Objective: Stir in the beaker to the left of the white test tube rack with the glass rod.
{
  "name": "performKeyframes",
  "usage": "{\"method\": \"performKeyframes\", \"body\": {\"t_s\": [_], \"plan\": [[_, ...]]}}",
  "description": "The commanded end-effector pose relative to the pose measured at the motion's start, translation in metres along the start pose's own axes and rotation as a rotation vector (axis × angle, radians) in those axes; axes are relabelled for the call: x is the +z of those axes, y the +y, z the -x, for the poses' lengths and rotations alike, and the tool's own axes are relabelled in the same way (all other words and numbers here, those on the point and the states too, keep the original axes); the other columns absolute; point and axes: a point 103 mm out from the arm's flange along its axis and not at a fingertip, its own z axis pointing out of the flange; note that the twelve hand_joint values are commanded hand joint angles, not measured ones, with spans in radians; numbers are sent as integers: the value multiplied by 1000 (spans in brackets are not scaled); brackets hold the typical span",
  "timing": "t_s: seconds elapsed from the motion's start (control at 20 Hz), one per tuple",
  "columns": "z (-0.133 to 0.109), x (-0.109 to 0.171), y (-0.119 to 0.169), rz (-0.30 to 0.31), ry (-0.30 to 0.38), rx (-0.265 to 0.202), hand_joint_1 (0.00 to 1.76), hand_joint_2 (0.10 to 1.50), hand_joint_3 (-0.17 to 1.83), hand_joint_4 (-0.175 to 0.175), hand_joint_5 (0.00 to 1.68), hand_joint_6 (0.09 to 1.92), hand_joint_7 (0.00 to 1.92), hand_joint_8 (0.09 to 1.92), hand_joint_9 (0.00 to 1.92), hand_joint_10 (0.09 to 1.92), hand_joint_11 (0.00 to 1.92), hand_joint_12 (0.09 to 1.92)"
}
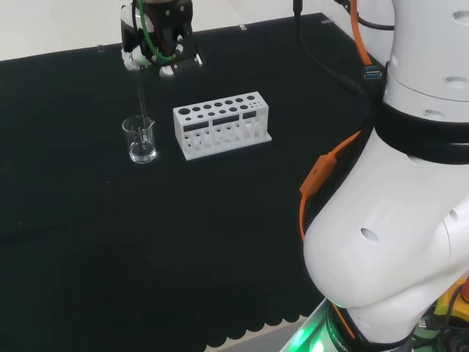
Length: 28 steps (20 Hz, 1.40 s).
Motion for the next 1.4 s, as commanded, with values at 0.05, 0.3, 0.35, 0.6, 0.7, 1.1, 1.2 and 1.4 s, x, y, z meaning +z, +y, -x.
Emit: {"method": "performKeyframes", "body": {"t_s": [0.05, 0.3, 0.35, 0.6, 0.7, 1.1, 1.2, 1.4], "plan": [[-4, 6, -1, -30, -19, -9, 1335, 1026, -175, -175, 1453, 87, 1525, 279, 1814, 180, 1596, 583], [-11, 6, 1, -30, -13, -10, 1334, 1026, -175, -175, 1453, 87, 1523, 282, 1815, 179, 1595, 586], [-12, 5, 2, -30, -9, -10, 1334, 1026, -175, -175, 1453, 87, 1523, 283, 1815, 179, 1595, 586], [-12, 6, 8, -22, 7, -9, 1335, 1026, -175, -175, 1454, 87, 1521, 287, 1817, 178, 1595, 590], [-11, 5, 9, -22, 6, -7, 1334, 1026, -175, -175, 1454, 87, 1520, 290, 1818, 177, 1594, 591], [-4, 3, 17, -34, 5, 2, 1334, 1027, -175, -175, 1454, 87, 1516, 298, 1820, 175, 1593, 596], [6, 3, 24, -53, 19, 8, 1334, 1027, -175, -175, 1454, 87, 1515, 300, 1820, 175, 1593, 597], [12, 5, 21, -39, 6, 13, 1334, 1027, -175, -175, 1454, 87, 1513, 304, 1821, 175, 1592, 599]]}}
